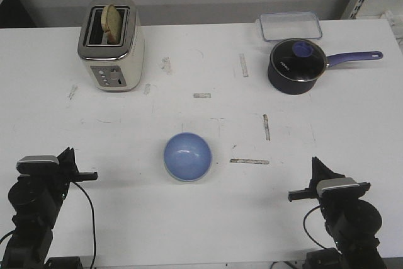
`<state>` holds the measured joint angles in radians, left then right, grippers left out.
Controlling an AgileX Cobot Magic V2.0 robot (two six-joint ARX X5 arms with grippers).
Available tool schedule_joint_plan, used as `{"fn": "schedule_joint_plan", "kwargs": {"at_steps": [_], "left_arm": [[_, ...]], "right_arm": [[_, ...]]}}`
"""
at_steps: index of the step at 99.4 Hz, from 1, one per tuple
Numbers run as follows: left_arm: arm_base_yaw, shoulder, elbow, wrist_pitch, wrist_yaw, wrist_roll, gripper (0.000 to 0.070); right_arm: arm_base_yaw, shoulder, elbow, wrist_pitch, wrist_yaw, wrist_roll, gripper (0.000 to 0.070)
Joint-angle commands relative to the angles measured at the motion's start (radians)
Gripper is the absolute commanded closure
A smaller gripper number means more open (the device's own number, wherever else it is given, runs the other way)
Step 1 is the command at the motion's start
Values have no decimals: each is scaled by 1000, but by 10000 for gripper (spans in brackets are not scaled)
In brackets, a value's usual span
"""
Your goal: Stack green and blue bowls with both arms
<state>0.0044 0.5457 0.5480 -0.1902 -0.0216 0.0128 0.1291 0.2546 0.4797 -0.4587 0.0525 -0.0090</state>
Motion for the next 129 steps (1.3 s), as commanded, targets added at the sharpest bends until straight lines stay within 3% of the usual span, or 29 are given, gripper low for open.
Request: {"fn": "schedule_joint_plan", "kwargs": {"at_steps": [1,93,129], "left_arm": [[1,-11,9,10,2,2,699],[-8,-282,-2,10,2,2,699],[-8,-529,-393,179,2,2,699]], "right_arm": [[2,2,-2,10,0,13,700],[2,2,-2,10,0,13,700],[2,2,-2,10,0,13,700]]}}
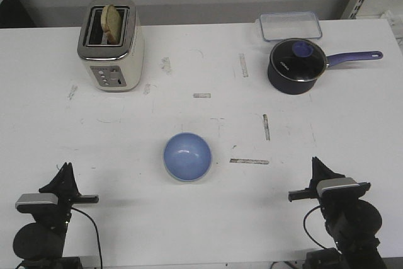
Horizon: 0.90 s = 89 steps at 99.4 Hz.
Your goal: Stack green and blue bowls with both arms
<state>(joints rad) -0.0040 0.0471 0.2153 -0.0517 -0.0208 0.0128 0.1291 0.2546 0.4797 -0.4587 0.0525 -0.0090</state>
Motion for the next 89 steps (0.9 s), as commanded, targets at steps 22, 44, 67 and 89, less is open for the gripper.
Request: {"fn": "schedule_joint_plan", "kwargs": {"at_steps": [22,44,67,89], "left_arm": [[-2,-44,-203,115,12,2,699],[-2,-43,-203,105,13,2,699],[-2,-44,-203,105,13,2,699],[-2,-44,-203,105,13,2,699]], "right_arm": [[2,1,-1,10,1,13,700],[1,1,-1,10,1,13,700],[1,1,-1,10,1,13,700],[1,1,-1,10,0,13,700]]}}
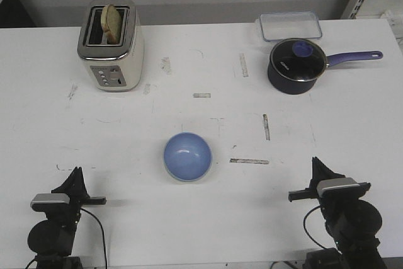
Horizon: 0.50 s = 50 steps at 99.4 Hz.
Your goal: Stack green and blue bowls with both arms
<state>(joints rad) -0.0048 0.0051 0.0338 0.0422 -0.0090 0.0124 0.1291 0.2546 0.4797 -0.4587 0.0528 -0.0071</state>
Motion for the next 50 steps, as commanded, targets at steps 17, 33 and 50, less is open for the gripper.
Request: {"fn": "schedule_joint_plan", "kwargs": {"at_steps": [17,33,50], "left_arm": [[-1,-2,-21,11,1,2,699],[-1,-2,-21,11,1,2,699],[-1,-2,-21,11,1,2,699]], "right_arm": [[1,1,-1,10,0,11,700],[-8,-6,-3,13,0,-13,700],[-73,-16,-69,113,0,-21,700]]}}
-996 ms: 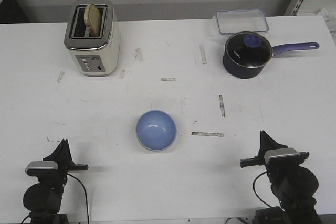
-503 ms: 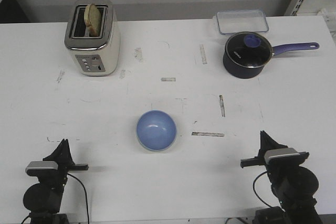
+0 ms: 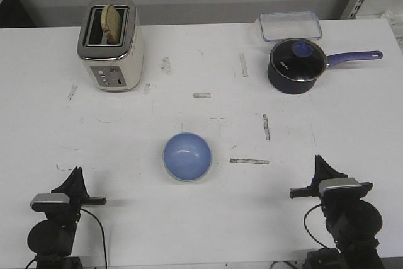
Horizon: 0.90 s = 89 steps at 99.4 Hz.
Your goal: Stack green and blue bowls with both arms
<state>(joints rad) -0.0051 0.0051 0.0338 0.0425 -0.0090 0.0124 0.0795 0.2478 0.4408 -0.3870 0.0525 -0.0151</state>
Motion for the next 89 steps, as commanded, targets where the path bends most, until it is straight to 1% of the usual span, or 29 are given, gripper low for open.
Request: {"fn": "schedule_joint_plan", "kwargs": {"at_steps": [1,15,23,40,47,55,70,89], "left_arm": [[-1,-2,-21,11,1,2,699],[-1,-2,-21,11,1,2,699],[-1,-2,-21,11,1,2,699],[-1,-2,-21,11,1,2,699],[-1,-2,-21,11,1,2,699],[-1,-2,-21,11,1,2,699],[-1,-1,-21,11,1,2,699],[-1,-1,-21,10,1,2,699]], "right_arm": [[-29,-11,-37,50,1,-13,700],[-93,-65,-159,154,-1,-1,700],[-114,-118,-239,205,-1,33,700],[-125,-253,-384,284,-1,94,700],[-125,-246,-430,343,-5,118,700],[-125,-246,-428,316,-4,132,700],[-125,-246,-428,342,-3,131,700],[-125,-246,-428,342,0,130,700]]}}
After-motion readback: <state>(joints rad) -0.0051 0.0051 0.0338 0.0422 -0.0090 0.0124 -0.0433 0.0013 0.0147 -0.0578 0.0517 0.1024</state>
